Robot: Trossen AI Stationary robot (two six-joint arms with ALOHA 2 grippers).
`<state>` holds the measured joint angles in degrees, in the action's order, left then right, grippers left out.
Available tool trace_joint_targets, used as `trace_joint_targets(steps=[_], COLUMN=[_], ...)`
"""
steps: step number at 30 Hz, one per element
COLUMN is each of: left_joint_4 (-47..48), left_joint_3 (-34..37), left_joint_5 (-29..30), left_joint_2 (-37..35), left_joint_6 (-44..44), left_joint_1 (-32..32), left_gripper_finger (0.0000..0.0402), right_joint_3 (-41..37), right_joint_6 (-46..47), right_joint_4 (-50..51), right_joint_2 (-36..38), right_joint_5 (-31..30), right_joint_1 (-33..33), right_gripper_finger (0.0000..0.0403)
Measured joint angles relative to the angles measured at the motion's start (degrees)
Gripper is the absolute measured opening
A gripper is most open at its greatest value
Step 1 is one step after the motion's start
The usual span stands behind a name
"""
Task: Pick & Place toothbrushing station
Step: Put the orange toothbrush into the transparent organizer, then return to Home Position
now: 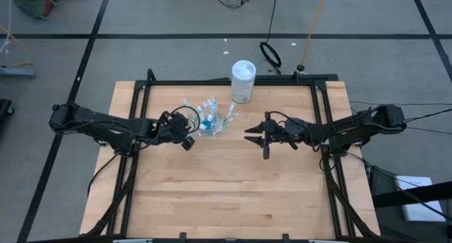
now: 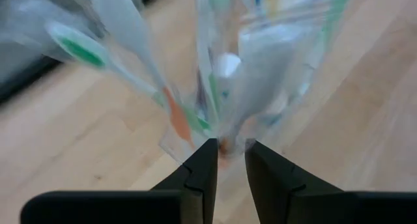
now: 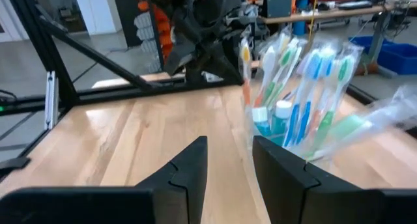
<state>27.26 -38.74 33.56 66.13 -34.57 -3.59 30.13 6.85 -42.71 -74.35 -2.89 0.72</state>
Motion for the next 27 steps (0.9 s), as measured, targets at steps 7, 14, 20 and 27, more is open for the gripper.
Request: trace_joint_targets(steps=[7, 14, 20, 27], left_joint_4=[-0.56, -2.18, -2.07, -0.34], left_joint_3=[0.0, 0.0, 0.0, 0.0], left_joint_5=[-4.9, -5.42, -8.3, -10.58], left_joint_2=[0.02, 0.02, 0.02, 3.26], left_joint_6=[3.3, 9.75, 7.35, 5.53], left_joint_1=[2.34, 3.21, 3.21, 3.36], left_gripper_finger=[0.0086, 0.0086, 0.0086, 0.0132], right_joint_3=[0.0, 0.0, 0.0, 0.0], right_joint_6=[3.93, 6.45, 6.45, 5.7], right_joint_4=[2.38, 4.62, 4.93, 4.39], right_joint_2=[0.0, 0.0, 0.0, 0.0], right_joint_5=[0.02, 0.02, 0.02, 0.0], right_joint_1=[-0.45, -0.45, -0.45, -0.45], right_gripper_finger=[0.0114, 0.0114, 0.0114, 0.0114])
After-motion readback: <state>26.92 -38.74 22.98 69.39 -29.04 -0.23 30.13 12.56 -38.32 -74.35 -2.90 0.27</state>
